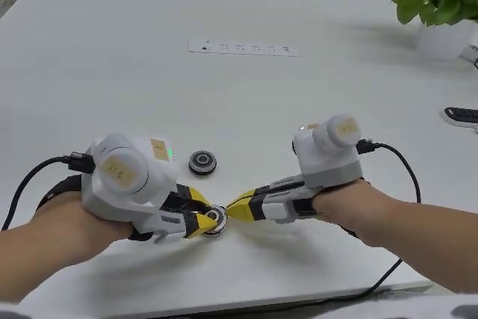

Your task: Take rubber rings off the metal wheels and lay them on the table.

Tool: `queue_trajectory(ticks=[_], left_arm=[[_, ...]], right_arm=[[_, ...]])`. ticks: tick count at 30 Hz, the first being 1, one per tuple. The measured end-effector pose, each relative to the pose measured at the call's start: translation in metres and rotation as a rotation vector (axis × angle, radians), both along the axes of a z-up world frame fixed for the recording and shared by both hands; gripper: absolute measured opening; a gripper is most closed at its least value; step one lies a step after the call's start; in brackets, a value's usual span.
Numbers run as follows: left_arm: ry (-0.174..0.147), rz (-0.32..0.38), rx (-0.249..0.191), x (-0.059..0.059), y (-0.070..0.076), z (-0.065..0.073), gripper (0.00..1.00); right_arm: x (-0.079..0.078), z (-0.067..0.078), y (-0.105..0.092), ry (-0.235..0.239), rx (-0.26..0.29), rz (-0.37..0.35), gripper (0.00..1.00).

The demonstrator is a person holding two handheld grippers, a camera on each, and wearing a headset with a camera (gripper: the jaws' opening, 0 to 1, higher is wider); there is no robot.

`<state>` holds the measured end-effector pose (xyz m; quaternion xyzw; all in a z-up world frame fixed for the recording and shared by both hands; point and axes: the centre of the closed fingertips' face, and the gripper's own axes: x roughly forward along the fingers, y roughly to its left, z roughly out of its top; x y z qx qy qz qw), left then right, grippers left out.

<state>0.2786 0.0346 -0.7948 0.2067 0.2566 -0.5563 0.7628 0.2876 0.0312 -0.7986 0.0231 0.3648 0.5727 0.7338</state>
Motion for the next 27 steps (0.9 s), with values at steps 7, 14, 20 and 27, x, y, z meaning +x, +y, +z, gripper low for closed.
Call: queue_trajectory(ticks=[7,14,20,27], left_arm=[[-0.002,0.002,0.010,0.0001,0.0002,0.0002,0.13],[0.000,0.003,0.009,0.0000,0.0005,0.0002,0.13],[0.004,0.005,0.007,-0.0002,0.0007,0.0001,0.13],[0.005,0.004,0.005,-0.0005,0.0007,0.0002,0.13]], right_arm=[[-0.0004,0.0017,0.0008,-0.002,-0.001,0.004,0.00],[-0.0032,0.0039,0.0040,-0.009,0.004,0.021,0.00],[-0.0057,0.0048,0.0061,-0.029,-0.005,0.045,0.00],[-0.0071,0.0061,0.0080,-0.036,-0.004,0.060,0.00]])
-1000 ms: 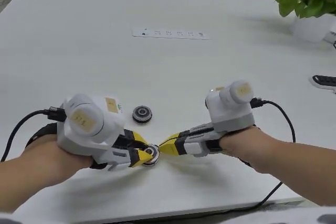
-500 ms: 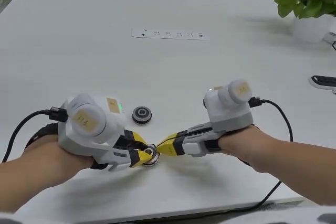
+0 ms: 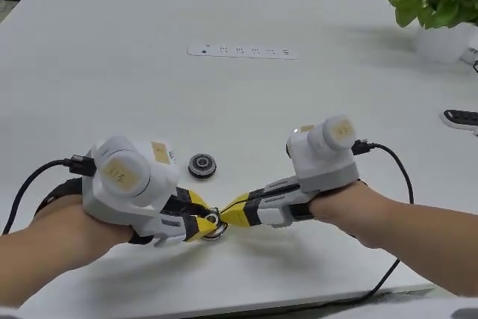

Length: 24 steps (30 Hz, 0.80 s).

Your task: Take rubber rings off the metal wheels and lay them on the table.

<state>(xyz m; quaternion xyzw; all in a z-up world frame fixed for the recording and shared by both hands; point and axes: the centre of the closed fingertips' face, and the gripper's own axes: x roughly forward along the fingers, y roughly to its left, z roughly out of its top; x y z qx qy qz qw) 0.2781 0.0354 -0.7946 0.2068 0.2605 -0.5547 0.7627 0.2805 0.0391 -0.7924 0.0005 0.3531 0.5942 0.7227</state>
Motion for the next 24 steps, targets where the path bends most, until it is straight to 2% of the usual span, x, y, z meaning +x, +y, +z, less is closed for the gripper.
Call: queue_trajectory(ticks=[11,14,16,18,21,24], left_arm=[[0.002,0.001,-0.003,-0.001,-0.001,0.000,0.13],[0.001,0.000,0.000,-0.001,-0.001,0.000,0.13],[-0.001,-0.002,0.000,-0.001,-0.001,0.000,0.13],[0.001,0.002,-0.001,-0.001,-0.001,0.000,0.13],[-0.002,-0.006,0.002,-0.001,-0.001,0.000,0.13],[0.007,-0.003,-0.004,-0.001,-0.001,0.000,0.13]], right_arm=[[-0.004,0.003,0.002,0.000,0.014,0.016,0.00],[-0.010,0.010,0.009,0.023,0.053,0.025,0.00],[-0.012,0.008,0.010,0.002,0.034,0.036,0.00],[-0.011,0.006,0.009,0.020,0.038,0.030,0.00],[-0.010,0.004,0.007,0.018,0.029,0.029,0.00],[-0.009,0.005,0.007,0.012,0.029,0.027,0.00]])
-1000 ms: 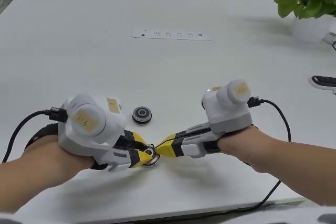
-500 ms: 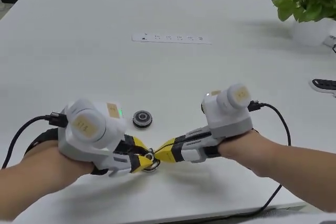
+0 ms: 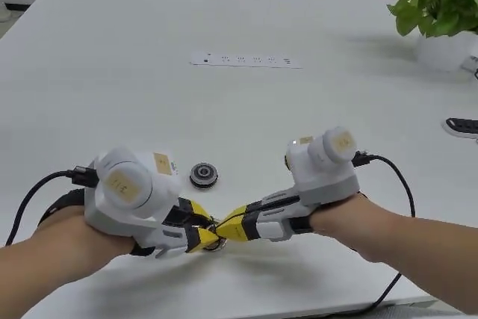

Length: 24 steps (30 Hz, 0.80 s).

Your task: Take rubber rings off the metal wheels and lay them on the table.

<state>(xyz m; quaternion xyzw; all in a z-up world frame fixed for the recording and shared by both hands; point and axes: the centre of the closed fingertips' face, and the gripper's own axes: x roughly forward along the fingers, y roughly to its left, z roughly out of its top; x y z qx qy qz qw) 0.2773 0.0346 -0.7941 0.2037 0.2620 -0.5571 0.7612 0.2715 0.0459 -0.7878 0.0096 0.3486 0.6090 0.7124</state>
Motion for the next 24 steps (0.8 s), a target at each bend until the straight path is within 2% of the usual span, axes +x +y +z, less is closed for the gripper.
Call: queue_trajectory(ticks=[5,8,12,19,24], left_arm=[[0.006,-0.003,0.000,0.000,0.000,0.000,0.14],[-0.013,-0.021,0.012,0.000,0.002,0.001,0.15],[-0.005,-0.009,-0.031,0.002,0.003,0.013,0.17],[-0.032,-0.015,-0.077,0.000,0.008,0.034,0.22],[-0.052,-0.007,-0.105,0.000,0.016,0.048,0.30]], right_arm=[[0.002,-0.001,-0.001,-0.008,-0.006,-0.004,0.00],[0.005,0.001,-0.002,-0.011,0.003,-0.015,0.00],[0.009,0.005,-0.003,-0.012,0.016,-0.031,0.00],[0.016,0.018,-0.004,-0.014,0.052,-0.063,0.00],[0.018,0.022,-0.004,-0.018,0.061,-0.071,0.00]])
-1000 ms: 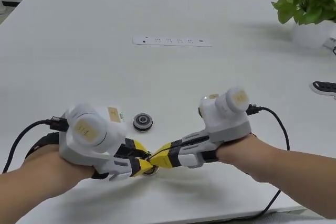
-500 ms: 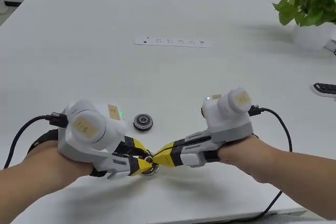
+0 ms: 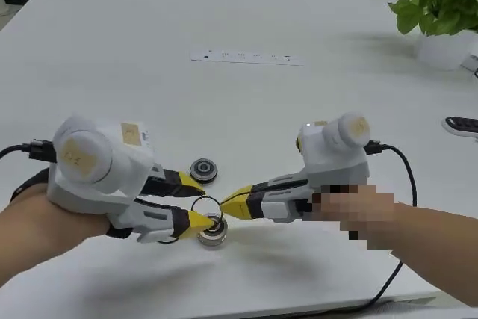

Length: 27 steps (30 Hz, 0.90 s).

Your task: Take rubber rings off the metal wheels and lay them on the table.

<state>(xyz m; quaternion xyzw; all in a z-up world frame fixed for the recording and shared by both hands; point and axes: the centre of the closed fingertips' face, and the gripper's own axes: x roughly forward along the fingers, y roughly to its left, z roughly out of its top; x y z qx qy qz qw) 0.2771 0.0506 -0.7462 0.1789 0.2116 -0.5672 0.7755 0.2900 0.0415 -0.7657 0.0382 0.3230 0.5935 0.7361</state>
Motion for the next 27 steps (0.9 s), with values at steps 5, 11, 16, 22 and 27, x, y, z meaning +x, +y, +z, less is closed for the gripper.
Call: queue_trajectory(ticks=[5,11,16,22,27], left_arm=[[-0.002,0.030,-0.030,-0.001,0.011,0.011,0.38],[-0.005,0.060,-0.033,-0.004,0.029,0.014,0.43],[-0.003,0.098,-0.040,-0.003,0.045,0.016,0.48],[-0.004,0.150,-0.036,0.000,0.064,0.015,0.49],[-0.003,0.173,-0.014,-0.002,0.077,0.011,0.51]], right_arm=[[0.001,0.010,0.006,-0.003,0.026,-0.002,0.00],[0.000,0.018,0.017,-0.012,0.044,0.019,0.00],[0.000,0.020,0.024,-0.017,0.050,0.029,0.00],[-0.005,0.019,0.038,-0.028,0.049,0.055,0.00],[-0.010,0.014,0.048,-0.038,0.031,0.085,0.00]])
